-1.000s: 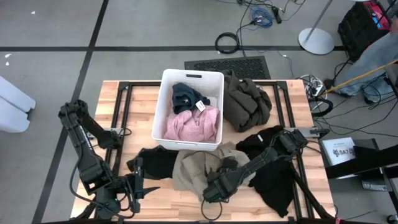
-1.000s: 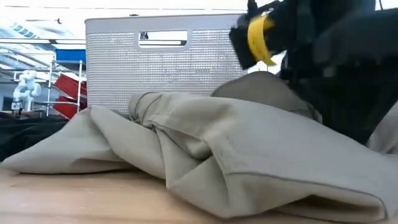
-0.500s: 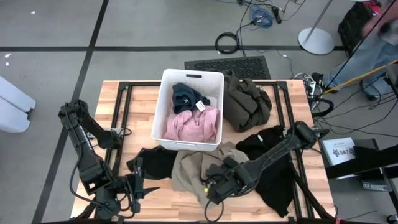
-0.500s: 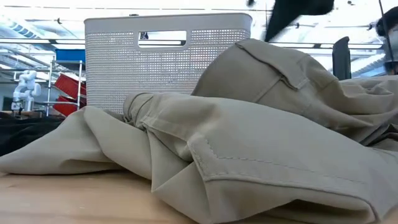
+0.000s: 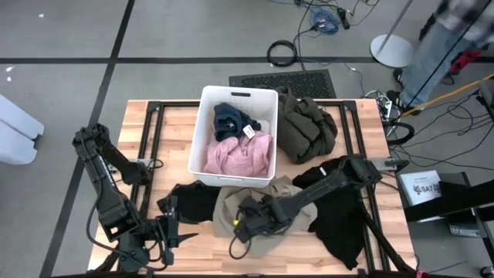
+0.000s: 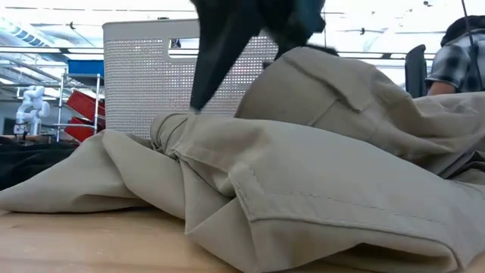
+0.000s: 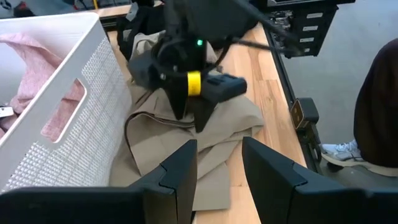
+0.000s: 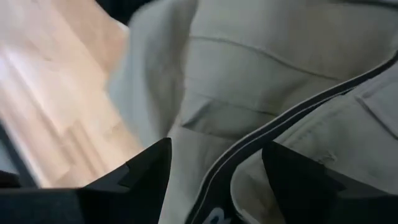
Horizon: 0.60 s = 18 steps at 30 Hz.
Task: Sort clothes
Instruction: Put the brown shorts into the white laundry bin
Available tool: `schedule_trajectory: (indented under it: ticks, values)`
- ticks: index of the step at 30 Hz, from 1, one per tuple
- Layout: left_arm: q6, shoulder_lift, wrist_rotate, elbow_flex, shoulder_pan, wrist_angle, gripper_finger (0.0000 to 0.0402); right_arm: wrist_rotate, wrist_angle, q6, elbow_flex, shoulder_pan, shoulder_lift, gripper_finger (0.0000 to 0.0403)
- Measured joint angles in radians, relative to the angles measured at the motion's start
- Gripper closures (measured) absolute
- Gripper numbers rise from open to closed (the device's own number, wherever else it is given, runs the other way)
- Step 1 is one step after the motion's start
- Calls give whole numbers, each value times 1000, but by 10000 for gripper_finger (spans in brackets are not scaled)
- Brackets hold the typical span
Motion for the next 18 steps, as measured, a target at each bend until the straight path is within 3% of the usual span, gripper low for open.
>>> schedule_trajectory:
  ticks: [18]
  values:
    - [0,0,1,0,0,-7,265,-109,39,-61,11,6,187,172]
